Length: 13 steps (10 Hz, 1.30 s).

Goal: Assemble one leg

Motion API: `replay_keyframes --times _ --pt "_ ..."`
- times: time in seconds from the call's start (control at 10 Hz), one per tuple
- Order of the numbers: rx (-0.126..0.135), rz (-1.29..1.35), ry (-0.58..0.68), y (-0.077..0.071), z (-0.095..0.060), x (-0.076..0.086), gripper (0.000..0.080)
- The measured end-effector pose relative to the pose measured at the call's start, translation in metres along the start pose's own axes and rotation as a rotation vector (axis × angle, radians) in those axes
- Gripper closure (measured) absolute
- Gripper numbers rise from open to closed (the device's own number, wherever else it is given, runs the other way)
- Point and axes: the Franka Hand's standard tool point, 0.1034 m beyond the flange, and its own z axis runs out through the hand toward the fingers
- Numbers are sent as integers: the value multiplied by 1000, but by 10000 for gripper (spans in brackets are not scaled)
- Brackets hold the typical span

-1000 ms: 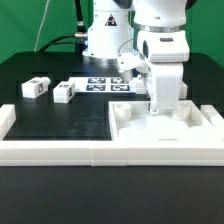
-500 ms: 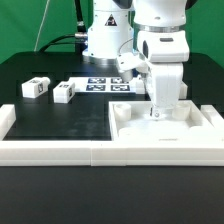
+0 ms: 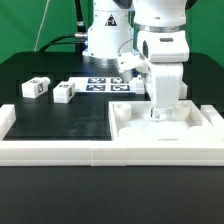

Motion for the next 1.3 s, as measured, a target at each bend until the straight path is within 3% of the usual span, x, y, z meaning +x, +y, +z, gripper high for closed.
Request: replay_keyframes --times 0.1,0.2,0.6,0.9,1.3 --pt "2 19 -8 0 -9 1 151" --pt "-17 37 -16 -3 -24 5 151" --pt "-50 51 -34 -14 -57 15 151" --pt "-45 125 -31 -15 -54 14 151" --pt "-47 468 -20 -16 -54 16 151"
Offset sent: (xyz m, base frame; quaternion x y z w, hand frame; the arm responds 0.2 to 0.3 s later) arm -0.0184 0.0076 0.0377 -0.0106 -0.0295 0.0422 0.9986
